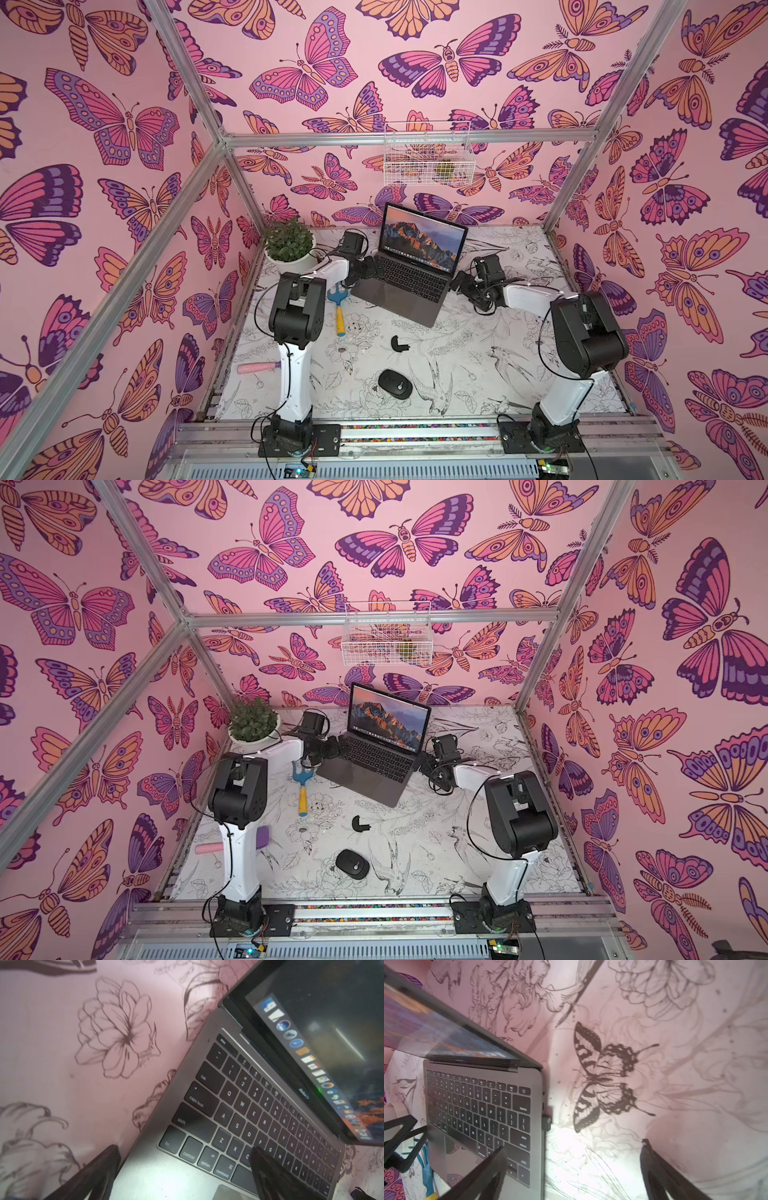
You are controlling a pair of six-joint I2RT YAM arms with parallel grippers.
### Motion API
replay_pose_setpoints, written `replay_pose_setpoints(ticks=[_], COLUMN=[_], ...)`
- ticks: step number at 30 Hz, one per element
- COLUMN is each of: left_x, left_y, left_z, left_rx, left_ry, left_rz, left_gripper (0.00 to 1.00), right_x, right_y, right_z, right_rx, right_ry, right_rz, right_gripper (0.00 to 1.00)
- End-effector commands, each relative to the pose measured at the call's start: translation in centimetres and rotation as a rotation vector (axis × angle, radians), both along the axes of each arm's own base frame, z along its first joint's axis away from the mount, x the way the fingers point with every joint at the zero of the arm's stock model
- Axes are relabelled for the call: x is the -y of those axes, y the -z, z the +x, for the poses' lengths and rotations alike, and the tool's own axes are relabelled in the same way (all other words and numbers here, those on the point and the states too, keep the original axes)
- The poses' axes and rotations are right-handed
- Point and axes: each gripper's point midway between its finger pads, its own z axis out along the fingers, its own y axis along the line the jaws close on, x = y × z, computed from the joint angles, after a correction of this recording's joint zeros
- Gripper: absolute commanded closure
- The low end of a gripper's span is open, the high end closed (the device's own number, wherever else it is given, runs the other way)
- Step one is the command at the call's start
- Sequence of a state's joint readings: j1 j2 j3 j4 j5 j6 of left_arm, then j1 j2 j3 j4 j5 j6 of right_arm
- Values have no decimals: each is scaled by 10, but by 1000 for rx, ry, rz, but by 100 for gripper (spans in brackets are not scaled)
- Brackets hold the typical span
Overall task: Insert the wireless mouse receiver into the laptop
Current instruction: Adjust the laptop at the center of the board.
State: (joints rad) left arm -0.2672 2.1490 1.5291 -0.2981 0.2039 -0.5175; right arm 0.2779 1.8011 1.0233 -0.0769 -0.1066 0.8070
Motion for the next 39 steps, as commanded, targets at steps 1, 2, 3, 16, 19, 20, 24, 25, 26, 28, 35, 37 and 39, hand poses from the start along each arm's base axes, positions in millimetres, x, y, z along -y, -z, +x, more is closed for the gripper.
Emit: replay_pose_setpoints(ticks=[1,2,3,16,19,20,24,25,26,28,35,37,39], left_x=[19,20,20,18,19,20,27,29,29,30,21,18,12], left_y=[62,62,62,64,64,64,65,64,65,64,42,25,10], left_z=[-99,-105,-110,-152,-149,-146,-135,-132,-129,-123,-116,-119,-124], left_rx=[-373,-377,-380,-379,-364,-359,-347,-344,-339,-331,-299,-261,-229], left_ry=[37,36,31,-30,-33,-30,-16,-14,-11,-10,-9,-3,-9], left_rz=[-2,3,7,38,29,27,15,12,12,11,10,11,19], left_gripper=[0,0,0,0,0,0,0,0,0,0,0,0,0], right_x=[-3,-3,-5,-64,-72,-74,-78,-81,-82,-83,-58,-50,-45], right_y=[-5,-4,-3,12,10,9,4,3,2,1,-12,-24,-35], right_z=[-12,-15,-18,-10,1,6,21,24,28,35,28,17,2], right_rx=[-13,-20,-26,-67,-54,-47,-19,-13,-7,-2,31,72,114], right_ry=[-69,-78,-90,-260,-277,-281,-280,-285,-288,-292,-275,-291,-318], right_rz=[-2,-2,5,189,199,203,205,211,211,204,53,16,-21], right_gripper=[0,1,0,1,2,2,2,2,2,2,0,0,1])
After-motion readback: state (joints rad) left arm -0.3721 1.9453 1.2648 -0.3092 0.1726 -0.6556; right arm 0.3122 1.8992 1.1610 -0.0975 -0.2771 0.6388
